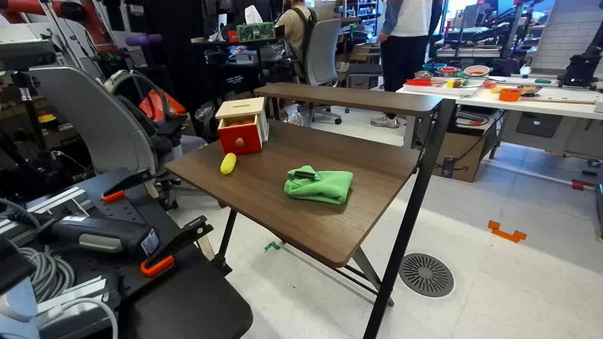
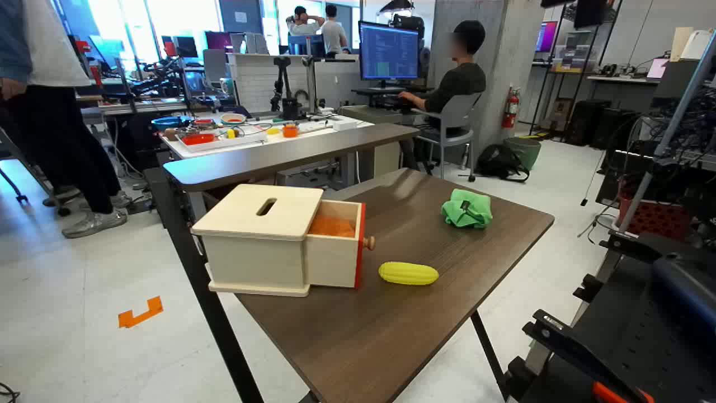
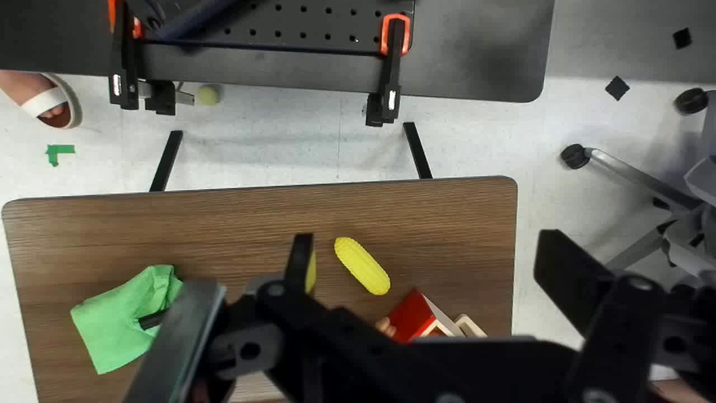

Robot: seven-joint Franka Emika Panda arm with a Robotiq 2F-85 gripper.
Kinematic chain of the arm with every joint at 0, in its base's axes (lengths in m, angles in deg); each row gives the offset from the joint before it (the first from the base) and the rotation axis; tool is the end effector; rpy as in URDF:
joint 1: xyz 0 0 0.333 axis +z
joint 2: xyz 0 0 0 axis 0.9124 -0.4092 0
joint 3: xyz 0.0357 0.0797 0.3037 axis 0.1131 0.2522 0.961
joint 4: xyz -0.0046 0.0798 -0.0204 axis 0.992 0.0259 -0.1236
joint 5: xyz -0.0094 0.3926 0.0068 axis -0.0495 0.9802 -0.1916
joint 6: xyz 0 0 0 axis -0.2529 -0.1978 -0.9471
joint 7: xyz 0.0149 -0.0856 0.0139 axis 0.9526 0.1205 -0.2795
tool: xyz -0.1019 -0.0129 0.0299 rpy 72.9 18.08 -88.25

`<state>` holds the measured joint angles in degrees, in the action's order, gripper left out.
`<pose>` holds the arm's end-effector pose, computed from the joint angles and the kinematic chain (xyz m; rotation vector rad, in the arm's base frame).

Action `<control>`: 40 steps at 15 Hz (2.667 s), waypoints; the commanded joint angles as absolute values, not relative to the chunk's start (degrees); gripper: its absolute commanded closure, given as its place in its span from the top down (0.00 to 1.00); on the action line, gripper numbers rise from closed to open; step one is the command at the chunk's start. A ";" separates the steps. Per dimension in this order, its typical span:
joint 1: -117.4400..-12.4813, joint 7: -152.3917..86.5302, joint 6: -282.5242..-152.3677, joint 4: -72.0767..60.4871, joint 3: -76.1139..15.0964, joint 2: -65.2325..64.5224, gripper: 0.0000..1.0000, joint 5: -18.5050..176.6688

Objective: Put the yellow object in the drawer

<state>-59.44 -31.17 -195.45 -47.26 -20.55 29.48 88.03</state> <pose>0.4400 0.1046 0.4170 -3.0773 -0.1774 0.2269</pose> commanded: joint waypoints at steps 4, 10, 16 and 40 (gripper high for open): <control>-59.52 -31.17 -195.37 -47.13 -20.47 29.46 1.00 88.04; -59.52 -31.17 -195.37 -47.13 -20.47 29.46 1.00 88.04; -59.44 -30.01 -201.72 -46.73 -19.62 26.15 1.00 84.02; -62.18 -8.22 -244.59 -45.60 -21.46 -11.67 1.00 71.73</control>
